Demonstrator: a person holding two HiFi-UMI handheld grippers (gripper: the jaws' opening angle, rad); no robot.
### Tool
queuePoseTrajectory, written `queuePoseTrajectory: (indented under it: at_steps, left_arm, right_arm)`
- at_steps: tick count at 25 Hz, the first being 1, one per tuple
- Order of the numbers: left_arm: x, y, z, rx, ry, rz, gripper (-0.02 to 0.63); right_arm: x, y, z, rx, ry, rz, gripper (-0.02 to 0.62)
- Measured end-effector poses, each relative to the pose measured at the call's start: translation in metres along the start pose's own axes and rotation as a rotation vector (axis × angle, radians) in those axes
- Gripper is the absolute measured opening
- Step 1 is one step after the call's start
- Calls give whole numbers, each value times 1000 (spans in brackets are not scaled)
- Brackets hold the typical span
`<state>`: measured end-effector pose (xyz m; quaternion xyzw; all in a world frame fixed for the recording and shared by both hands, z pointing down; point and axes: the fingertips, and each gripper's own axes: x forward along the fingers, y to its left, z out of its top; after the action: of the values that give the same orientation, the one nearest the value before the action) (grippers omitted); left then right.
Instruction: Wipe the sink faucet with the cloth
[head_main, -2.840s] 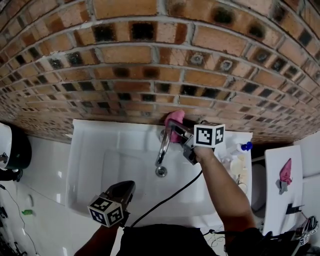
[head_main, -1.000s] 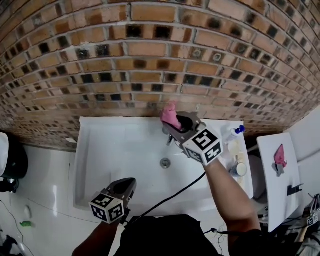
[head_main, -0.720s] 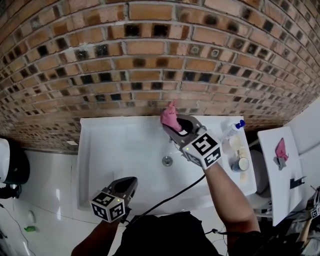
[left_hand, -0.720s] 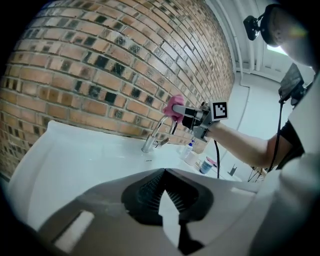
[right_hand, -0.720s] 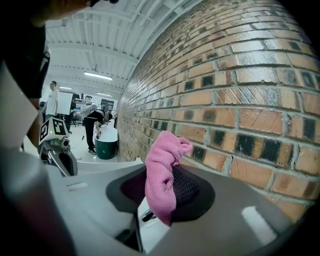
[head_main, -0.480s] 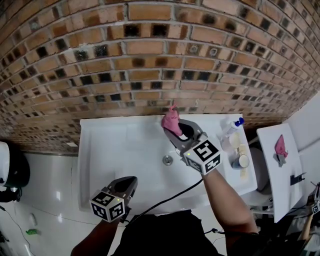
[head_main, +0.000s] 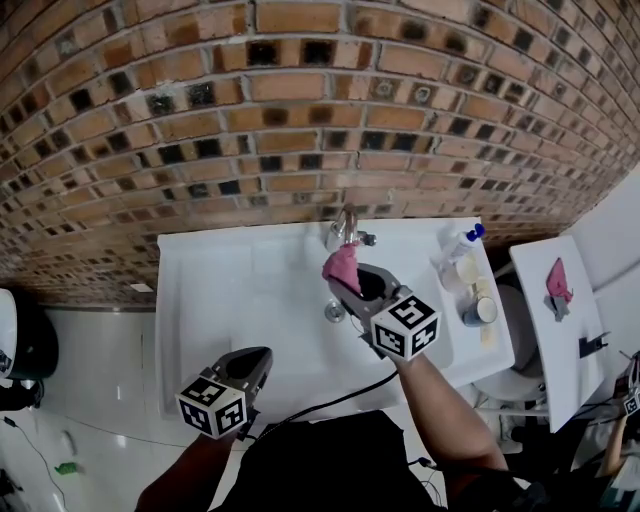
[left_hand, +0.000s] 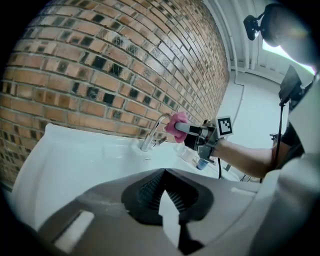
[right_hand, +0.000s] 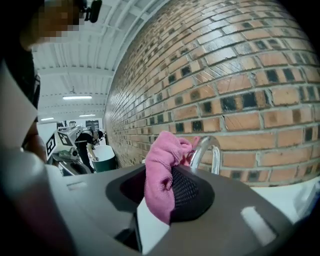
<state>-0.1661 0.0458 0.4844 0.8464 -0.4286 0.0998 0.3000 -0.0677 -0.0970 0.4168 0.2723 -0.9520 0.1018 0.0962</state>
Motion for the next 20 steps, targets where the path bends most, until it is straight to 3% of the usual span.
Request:
queuePoseTrajectory:
  at_steps: [8,20]
  left_arm:
    - [0,8,-6,-2,10,3,6]
    - [16,21,12,1,33,15,6]
  right_arm:
    - [0,-11,-68,349,20,-5,118]
    - [42,-42,-114,619,35,11,118]
